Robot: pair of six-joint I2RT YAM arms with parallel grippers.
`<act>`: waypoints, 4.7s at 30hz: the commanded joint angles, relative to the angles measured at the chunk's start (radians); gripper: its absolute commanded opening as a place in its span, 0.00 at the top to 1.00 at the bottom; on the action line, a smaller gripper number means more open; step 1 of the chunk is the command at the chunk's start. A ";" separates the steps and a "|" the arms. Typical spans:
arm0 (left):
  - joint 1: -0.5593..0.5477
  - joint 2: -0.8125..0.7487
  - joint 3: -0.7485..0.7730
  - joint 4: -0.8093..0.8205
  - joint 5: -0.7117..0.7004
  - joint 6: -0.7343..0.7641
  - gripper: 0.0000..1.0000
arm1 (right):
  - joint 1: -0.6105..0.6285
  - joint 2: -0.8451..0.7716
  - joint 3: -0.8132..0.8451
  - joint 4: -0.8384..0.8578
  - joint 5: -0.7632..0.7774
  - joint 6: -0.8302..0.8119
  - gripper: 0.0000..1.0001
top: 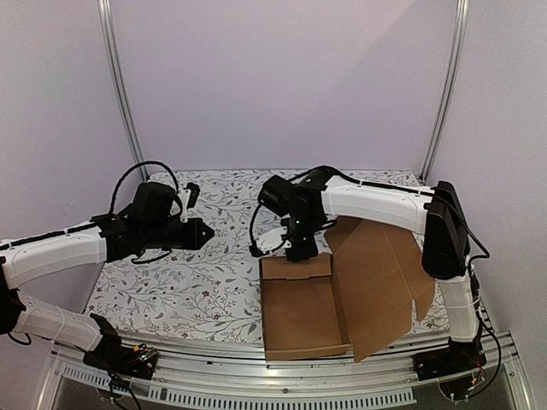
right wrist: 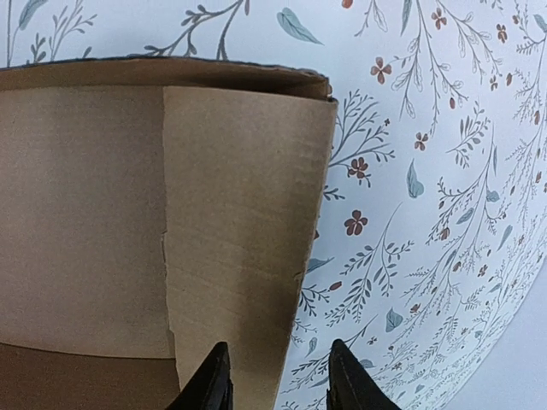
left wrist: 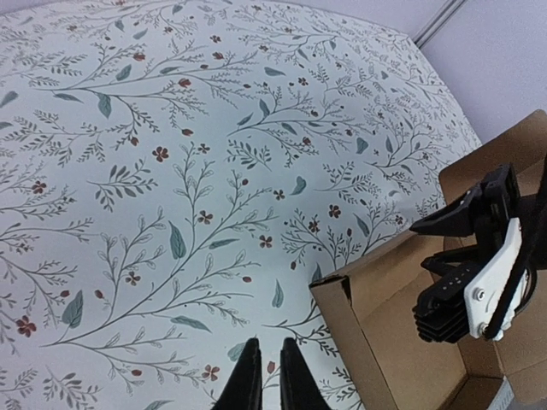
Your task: Fold the paper box
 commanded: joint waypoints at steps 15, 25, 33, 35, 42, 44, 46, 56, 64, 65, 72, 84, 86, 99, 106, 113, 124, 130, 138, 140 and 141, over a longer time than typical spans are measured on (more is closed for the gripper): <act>-0.034 0.186 0.149 0.056 0.125 0.188 0.63 | 0.010 -0.401 -0.213 0.152 -0.068 0.168 0.52; -0.089 0.462 0.367 0.026 0.321 0.447 0.43 | 0.010 -0.745 -0.425 0.242 -0.046 0.389 0.49; -0.126 0.653 0.568 -0.149 0.377 0.642 0.37 | 0.010 -1.046 -0.617 0.363 -0.043 0.547 0.46; -0.137 0.702 0.619 -0.211 0.352 0.688 0.36 | 0.009 -1.101 -0.653 0.378 -0.044 0.570 0.44; -0.157 0.849 0.767 -0.354 0.288 0.778 0.38 | 0.009 -1.216 -0.741 0.393 -0.036 0.615 0.43; -0.160 0.887 0.800 -0.377 0.281 0.785 0.40 | 0.010 -1.234 -0.761 0.396 -0.033 0.620 0.43; -0.166 0.916 0.829 -0.399 0.271 0.791 0.41 | 0.010 -1.242 -0.778 0.399 -0.035 0.624 0.43; -0.208 0.988 0.885 -0.438 0.181 0.812 0.56 | 0.010 -1.246 -0.805 0.415 -0.049 0.621 0.43; -0.219 1.008 0.895 -0.435 0.059 0.779 1.00 | 0.010 -1.244 -0.818 0.440 -0.070 0.636 0.43; -0.221 1.011 0.896 -0.433 0.031 0.769 1.00 | 0.010 -1.241 -0.821 0.449 -0.073 0.639 0.43; -0.224 0.981 0.836 -0.418 -0.121 0.610 1.00 | 0.009 -1.210 -0.813 0.505 -0.088 0.681 0.43; -0.222 0.792 0.640 -0.447 -0.306 0.189 1.00 | 0.005 -1.114 -0.757 0.538 0.111 0.741 0.33; -0.224 0.758 0.594 -0.443 -0.328 0.096 1.00 | -0.004 -1.089 -0.749 0.543 0.132 0.742 0.31; -0.259 0.635 0.391 -0.408 -0.425 -0.230 1.00 | -0.183 -0.982 -0.794 0.578 0.113 0.861 0.26; -0.273 0.615 0.375 -0.412 -0.424 -0.252 1.00 | -0.327 -0.953 -0.834 0.649 -0.121 0.915 0.26; -0.287 0.622 0.387 -0.416 -0.399 -0.241 1.00 | -0.494 -0.864 -0.818 0.750 -0.434 0.986 0.27; -0.299 0.614 0.387 -0.428 -0.385 -0.233 1.00 | -0.598 -0.717 -0.793 0.894 -0.567 0.991 0.34; -0.307 0.617 0.396 -0.429 -0.382 -0.236 1.00 | -0.625 -0.664 -0.772 0.938 -0.629 0.984 0.45; -0.310 0.618 0.397 -0.426 -0.375 -0.241 1.00 | -0.625 -0.643 -0.775 0.949 -0.688 0.974 0.74; -0.310 0.618 0.396 -0.424 -0.378 -0.242 1.00 | -0.625 -0.645 -0.780 0.948 -0.695 0.974 0.82; -0.310 0.618 0.394 -0.424 -0.378 -0.241 1.00 | -0.625 -0.647 -0.781 0.948 -0.697 0.972 0.85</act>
